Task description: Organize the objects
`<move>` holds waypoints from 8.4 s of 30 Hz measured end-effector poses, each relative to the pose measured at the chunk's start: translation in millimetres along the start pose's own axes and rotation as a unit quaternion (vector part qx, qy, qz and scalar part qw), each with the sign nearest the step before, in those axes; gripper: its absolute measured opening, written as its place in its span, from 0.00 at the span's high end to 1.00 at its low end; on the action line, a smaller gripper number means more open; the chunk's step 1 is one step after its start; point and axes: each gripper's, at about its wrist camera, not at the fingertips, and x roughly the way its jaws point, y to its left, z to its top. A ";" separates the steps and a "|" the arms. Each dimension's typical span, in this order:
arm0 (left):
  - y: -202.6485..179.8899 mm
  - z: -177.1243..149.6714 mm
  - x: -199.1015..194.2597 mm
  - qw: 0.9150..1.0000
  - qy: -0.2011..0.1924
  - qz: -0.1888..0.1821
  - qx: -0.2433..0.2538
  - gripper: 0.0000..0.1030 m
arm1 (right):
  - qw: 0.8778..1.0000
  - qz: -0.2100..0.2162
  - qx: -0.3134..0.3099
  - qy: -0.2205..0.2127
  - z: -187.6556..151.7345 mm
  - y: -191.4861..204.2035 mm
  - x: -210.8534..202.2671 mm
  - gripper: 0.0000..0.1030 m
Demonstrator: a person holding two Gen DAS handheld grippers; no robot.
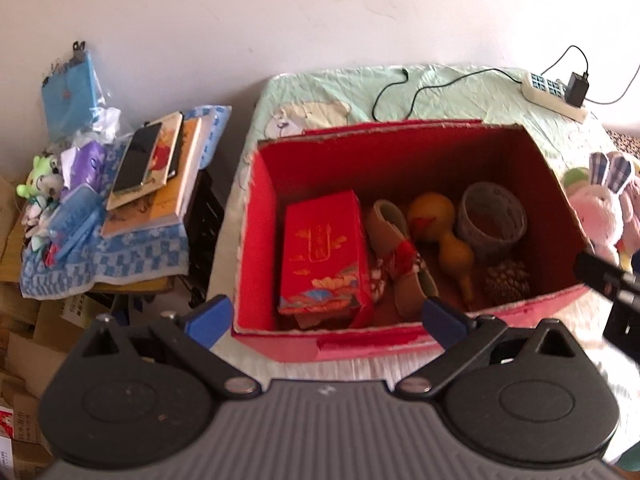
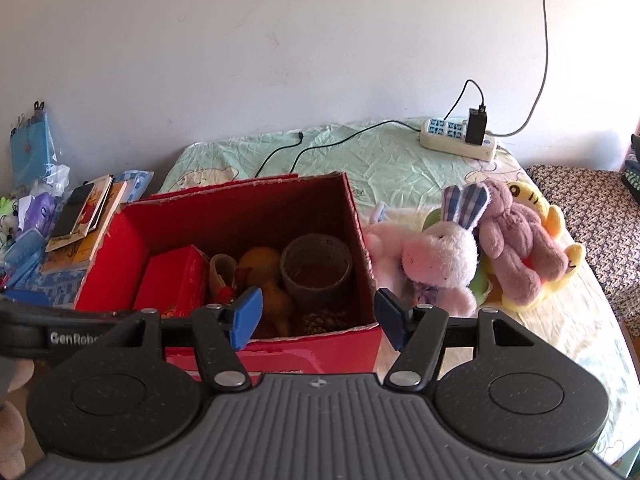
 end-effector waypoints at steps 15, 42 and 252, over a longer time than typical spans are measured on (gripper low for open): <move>-1.3 7.9 15.0 1.000 0.009 -0.010 -0.011 0.02 | 1.000 0.008 0.009 -0.006 9.8 1.5 7.9 0.36; -2.5 22.5 15.5 0.996 -0.080 -0.016 -0.023 0.02 | 0.999 0.020 0.024 -0.015 19.2 -0.7 33.2 0.38; -0.4 -1.0 33.8 0.996 -0.075 -0.008 -0.043 0.00 | 1.000 -0.009 0.005 -0.009 5.8 8.0 49.9 0.36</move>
